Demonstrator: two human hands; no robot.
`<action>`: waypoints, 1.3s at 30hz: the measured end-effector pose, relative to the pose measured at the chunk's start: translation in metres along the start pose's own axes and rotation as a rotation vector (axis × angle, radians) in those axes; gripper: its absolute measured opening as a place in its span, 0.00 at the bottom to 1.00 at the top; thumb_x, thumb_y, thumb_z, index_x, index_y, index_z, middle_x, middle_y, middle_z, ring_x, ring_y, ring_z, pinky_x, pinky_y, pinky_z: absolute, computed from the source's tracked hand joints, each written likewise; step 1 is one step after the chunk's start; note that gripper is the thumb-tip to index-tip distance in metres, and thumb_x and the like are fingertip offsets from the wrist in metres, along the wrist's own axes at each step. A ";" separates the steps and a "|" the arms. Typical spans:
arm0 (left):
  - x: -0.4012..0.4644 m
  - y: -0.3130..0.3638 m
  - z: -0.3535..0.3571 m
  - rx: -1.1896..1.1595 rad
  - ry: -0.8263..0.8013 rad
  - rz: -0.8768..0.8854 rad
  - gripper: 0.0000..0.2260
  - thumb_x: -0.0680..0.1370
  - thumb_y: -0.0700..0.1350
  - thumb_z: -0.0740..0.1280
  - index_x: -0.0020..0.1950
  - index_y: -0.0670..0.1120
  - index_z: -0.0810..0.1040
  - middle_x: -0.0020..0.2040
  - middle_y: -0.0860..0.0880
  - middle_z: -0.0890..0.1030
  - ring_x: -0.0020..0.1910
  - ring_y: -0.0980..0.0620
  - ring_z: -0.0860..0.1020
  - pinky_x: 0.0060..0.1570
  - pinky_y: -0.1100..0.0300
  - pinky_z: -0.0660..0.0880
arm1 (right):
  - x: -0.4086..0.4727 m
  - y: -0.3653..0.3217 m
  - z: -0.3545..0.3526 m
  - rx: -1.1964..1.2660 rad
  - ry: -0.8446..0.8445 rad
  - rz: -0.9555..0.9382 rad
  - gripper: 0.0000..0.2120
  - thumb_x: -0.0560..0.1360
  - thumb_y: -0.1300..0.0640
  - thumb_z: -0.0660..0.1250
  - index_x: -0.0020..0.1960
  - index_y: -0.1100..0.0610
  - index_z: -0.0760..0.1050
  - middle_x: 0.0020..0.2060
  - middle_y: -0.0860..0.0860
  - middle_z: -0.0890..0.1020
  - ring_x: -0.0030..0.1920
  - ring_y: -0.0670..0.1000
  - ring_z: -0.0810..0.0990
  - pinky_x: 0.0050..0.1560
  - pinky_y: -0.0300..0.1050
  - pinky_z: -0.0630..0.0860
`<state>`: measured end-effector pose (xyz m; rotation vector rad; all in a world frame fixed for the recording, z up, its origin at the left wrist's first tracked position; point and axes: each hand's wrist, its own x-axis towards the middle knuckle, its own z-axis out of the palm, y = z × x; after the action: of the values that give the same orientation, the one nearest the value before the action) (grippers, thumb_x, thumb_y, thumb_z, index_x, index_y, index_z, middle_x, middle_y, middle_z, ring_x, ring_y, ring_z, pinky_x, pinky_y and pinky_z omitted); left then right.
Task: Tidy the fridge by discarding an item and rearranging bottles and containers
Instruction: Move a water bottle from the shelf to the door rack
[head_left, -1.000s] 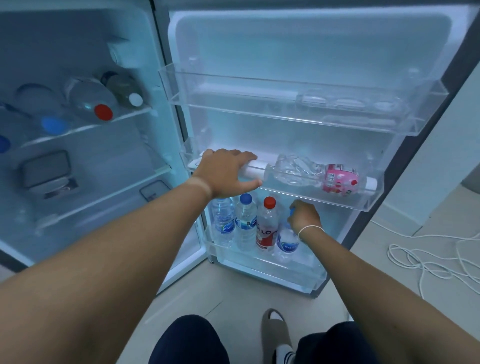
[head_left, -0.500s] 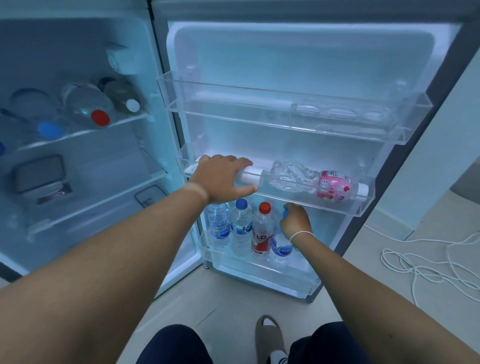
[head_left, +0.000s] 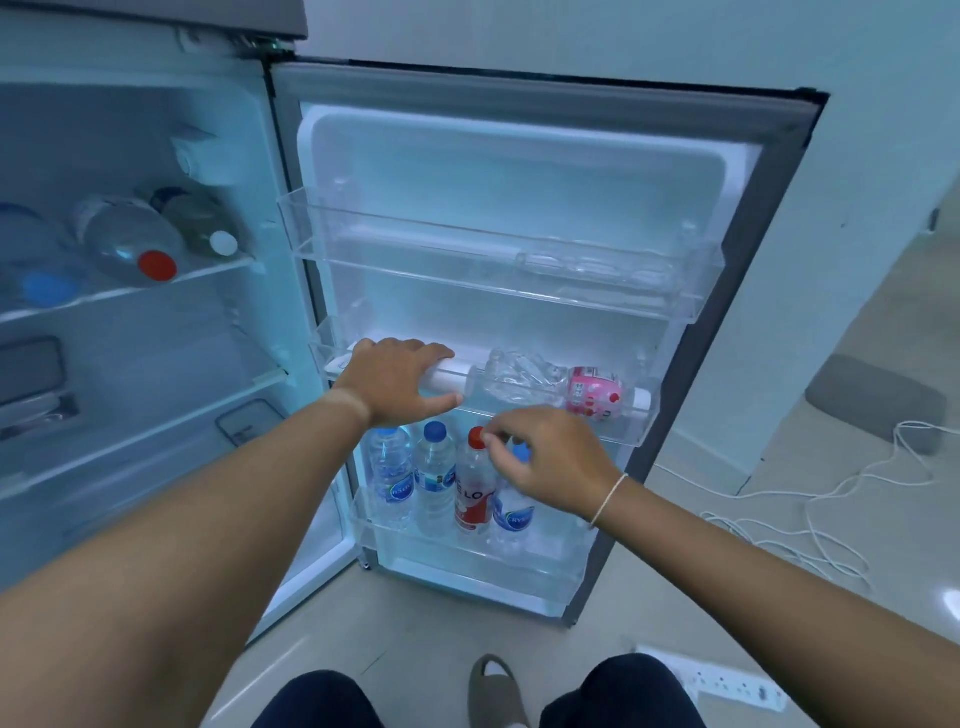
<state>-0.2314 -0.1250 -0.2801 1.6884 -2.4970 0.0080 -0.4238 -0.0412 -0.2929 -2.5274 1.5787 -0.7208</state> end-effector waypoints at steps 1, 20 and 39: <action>0.000 0.001 -0.001 -0.003 0.002 0.001 0.34 0.68 0.69 0.54 0.70 0.56 0.66 0.65 0.51 0.77 0.63 0.47 0.74 0.63 0.48 0.64 | 0.001 0.000 -0.009 -0.003 0.080 -0.050 0.16 0.73 0.50 0.57 0.42 0.55 0.82 0.37 0.50 0.86 0.37 0.53 0.81 0.37 0.46 0.78; 0.001 -0.001 0.000 -0.022 0.005 0.013 0.33 0.68 0.68 0.54 0.70 0.56 0.67 0.64 0.51 0.78 0.63 0.47 0.74 0.63 0.48 0.64 | 0.050 0.048 -0.049 0.109 -0.310 0.510 0.26 0.68 0.32 0.63 0.54 0.51 0.75 0.38 0.54 0.82 0.32 0.53 0.75 0.37 0.44 0.73; 0.001 -0.001 0.000 -0.011 0.002 0.018 0.29 0.72 0.67 0.58 0.68 0.54 0.69 0.60 0.50 0.79 0.59 0.46 0.75 0.60 0.48 0.65 | 0.023 0.035 -0.052 -0.103 0.272 -0.054 0.35 0.64 0.34 0.66 0.63 0.55 0.76 0.54 0.52 0.84 0.54 0.55 0.82 0.50 0.46 0.78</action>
<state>-0.2303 -0.1264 -0.2798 1.6603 -2.5058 -0.0024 -0.4670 -0.0681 -0.2492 -2.6472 1.6710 -1.0558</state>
